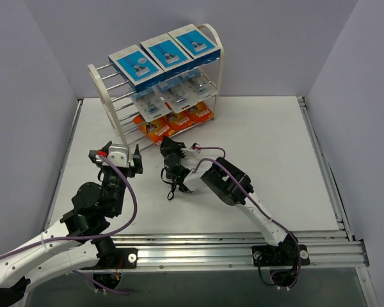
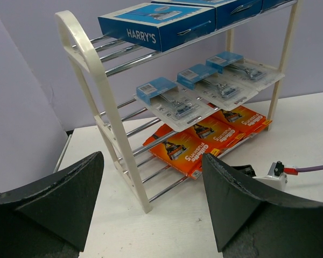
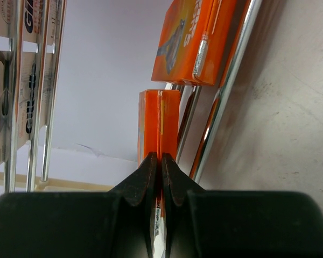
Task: Place and organize the shaving razors onto the shelf
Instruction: Place the shaving razor onto shelf
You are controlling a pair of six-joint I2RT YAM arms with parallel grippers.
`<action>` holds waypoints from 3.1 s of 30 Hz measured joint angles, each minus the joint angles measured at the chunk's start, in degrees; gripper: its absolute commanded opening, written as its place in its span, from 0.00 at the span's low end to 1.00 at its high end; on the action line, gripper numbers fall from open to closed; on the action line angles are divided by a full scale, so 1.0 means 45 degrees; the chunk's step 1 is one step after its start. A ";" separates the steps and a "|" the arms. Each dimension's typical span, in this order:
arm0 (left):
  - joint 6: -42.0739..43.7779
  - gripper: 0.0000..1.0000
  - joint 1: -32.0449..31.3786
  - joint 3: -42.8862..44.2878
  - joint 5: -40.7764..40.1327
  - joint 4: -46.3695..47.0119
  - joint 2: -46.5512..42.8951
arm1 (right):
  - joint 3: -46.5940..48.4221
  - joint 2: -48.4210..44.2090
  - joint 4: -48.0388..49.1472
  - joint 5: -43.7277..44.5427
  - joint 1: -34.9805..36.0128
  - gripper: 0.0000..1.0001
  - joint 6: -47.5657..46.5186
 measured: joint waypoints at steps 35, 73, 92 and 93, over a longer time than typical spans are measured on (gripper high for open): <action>-0.0102 0.82 0.0000 0.0000 0.0000 -0.0194 0.0015 | -0.3177 -0.2429 0.0102 -0.0962 -0.0024 0.84 -0.1287; -0.1481 0.95 0.0267 0.1229 0.0384 -0.3725 0.0068 | -0.5362 -1.9880 -1.6951 -0.6411 -0.4420 1.00 -1.3585; -0.3220 0.94 0.1870 0.0423 0.1865 -0.6625 0.0151 | -0.3968 -1.8088 -1.8360 -0.8888 -0.4881 1.00 -1.2998; -0.3235 0.94 0.1923 0.0423 0.1875 -0.6713 0.0141 | -0.3978 -1.8083 -1.8340 -0.8859 -0.4930 1.00 -1.2983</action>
